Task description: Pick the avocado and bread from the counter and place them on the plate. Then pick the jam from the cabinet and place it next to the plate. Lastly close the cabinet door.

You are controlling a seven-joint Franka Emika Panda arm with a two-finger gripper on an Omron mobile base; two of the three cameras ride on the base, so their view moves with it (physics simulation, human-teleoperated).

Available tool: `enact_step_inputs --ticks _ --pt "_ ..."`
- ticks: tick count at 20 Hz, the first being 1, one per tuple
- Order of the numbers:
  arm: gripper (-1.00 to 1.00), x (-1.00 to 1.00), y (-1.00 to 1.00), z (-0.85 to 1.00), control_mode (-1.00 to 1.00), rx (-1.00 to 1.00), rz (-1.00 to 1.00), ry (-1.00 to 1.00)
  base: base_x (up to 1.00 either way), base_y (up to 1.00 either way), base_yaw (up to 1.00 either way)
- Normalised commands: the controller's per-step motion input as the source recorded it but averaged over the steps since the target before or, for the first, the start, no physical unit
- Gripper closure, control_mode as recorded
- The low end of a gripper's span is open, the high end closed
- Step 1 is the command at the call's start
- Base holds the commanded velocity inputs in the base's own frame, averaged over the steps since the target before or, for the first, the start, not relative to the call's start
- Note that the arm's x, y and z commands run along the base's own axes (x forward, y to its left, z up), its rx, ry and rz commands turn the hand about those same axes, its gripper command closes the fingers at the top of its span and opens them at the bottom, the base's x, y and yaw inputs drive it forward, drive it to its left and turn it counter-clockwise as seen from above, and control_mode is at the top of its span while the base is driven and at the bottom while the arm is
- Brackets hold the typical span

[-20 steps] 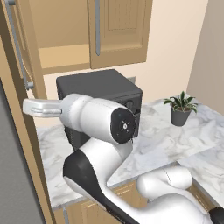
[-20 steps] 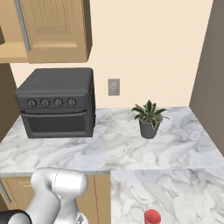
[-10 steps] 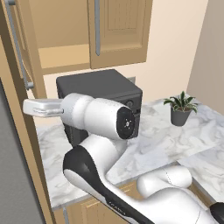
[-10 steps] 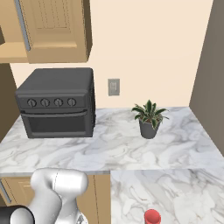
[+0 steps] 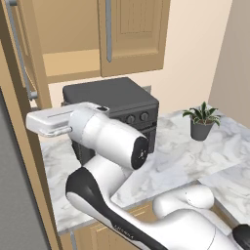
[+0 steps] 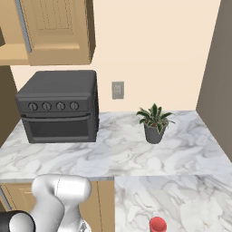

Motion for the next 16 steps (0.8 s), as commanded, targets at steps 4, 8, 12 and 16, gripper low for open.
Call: enact_step_inputs --ticks 4,8,12,16 --pt "-1.0 0.0 0.46 0.04 -1.0 0.0 0.0 -0.22 0.0 0.0 0.0" --pt "-1.0 -0.06 0.58 0.0 -1.0 0.0 0.0 -0.16 0.0 0.0 0.0" --pt "-1.0 -0.03 0.73 0.0 -1.0 -0.05 -0.05 -0.11 0.0 0.0 0.0" --pt "-1.0 0.22 0.69 -0.06 -1.0 -0.16 -0.24 -0.01 0.0 0.0 0.0"
